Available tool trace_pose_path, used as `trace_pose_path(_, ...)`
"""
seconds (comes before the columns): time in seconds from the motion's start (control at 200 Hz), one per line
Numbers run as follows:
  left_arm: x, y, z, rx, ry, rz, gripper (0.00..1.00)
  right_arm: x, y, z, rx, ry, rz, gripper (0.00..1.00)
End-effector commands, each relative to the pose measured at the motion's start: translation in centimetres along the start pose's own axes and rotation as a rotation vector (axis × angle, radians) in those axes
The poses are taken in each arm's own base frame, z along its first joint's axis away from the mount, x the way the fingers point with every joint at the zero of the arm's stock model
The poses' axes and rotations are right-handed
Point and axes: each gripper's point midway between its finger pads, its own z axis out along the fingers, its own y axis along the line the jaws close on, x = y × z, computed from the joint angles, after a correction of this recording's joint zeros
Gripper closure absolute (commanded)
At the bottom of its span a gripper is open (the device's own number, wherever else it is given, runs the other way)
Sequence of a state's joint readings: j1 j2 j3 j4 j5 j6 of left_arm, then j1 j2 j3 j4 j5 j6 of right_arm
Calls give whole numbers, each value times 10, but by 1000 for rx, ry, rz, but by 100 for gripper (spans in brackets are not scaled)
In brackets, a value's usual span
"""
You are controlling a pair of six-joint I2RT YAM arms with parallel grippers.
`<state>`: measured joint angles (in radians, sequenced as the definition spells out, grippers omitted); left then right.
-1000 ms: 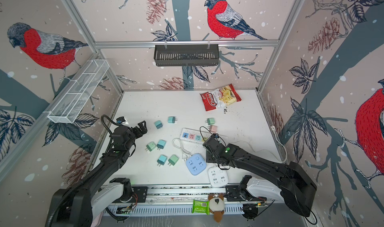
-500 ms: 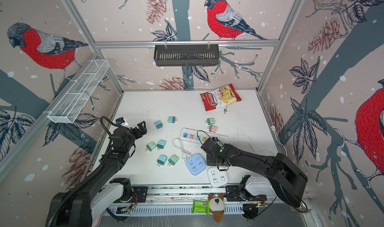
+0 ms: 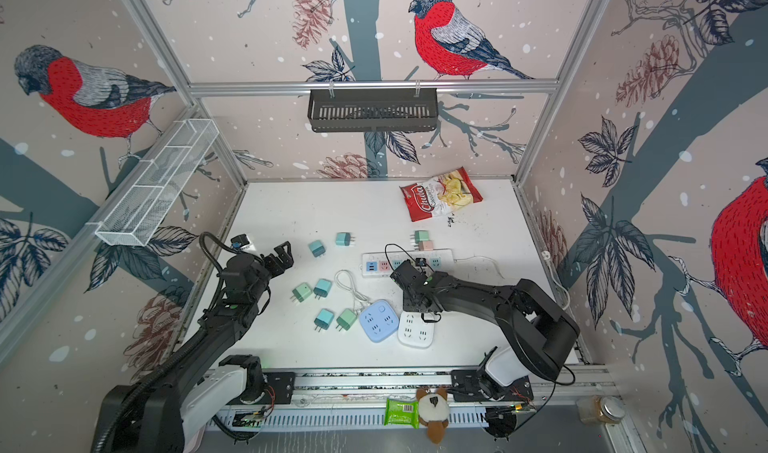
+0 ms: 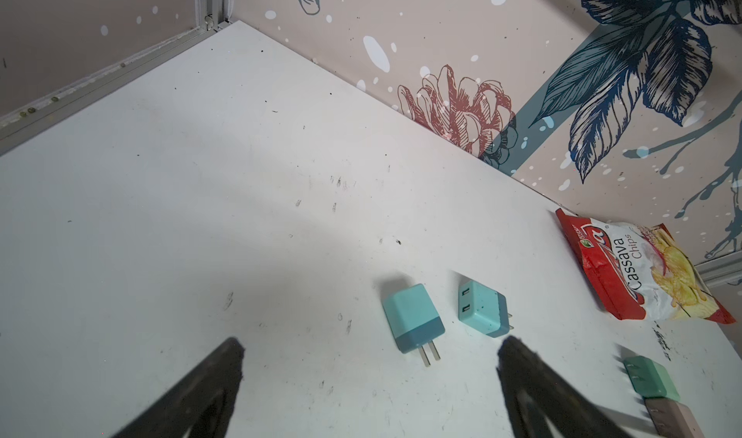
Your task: Insert the plug
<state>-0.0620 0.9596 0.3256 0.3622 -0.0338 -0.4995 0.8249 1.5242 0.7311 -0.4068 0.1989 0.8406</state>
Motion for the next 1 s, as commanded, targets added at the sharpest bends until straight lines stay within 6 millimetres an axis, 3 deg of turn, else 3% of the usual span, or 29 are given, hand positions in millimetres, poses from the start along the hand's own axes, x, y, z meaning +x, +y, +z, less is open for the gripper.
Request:
trace_pose_path(0.0, -7, -1, -1, -4, -32, -8, 2, -1, -7, 7, 21, 16, 4, 97)
trace_pose_path(0.205, -7, 0, -1, -9, -33, -9, 2, -22, -18, 9, 37, -25, 13, 97)
trace_pose_path(0.42, -7, 2, -1, -18, -33, -11, 1, -36, -9, 5, 22, -70, -8, 96)
trace_pose_path(0.545, -9, 5, -1, -40, -36, -20, 1, -42, -6, -4, 37, -104, -20, 84)
trace_pose_path(0.671, -11, 8, -5, -54, -56, -27, 2, -49, -3, -22, 53, -164, -26, 77)
trace_pose_path(0.746, -14, 12, -10, -68, -87, -38, 2, -53, -2, -39, 53, -221, -23, 60)
trace_pose_path(0.831, -18, 13, -15, -59, -129, -40, 2, -58, -1, -60, 46, -287, -8, 52)
trace_pose_path(0.996, -16, 12, -23, -20, -177, -53, 1, -65, -3, -103, -18, -420, 25, 43)
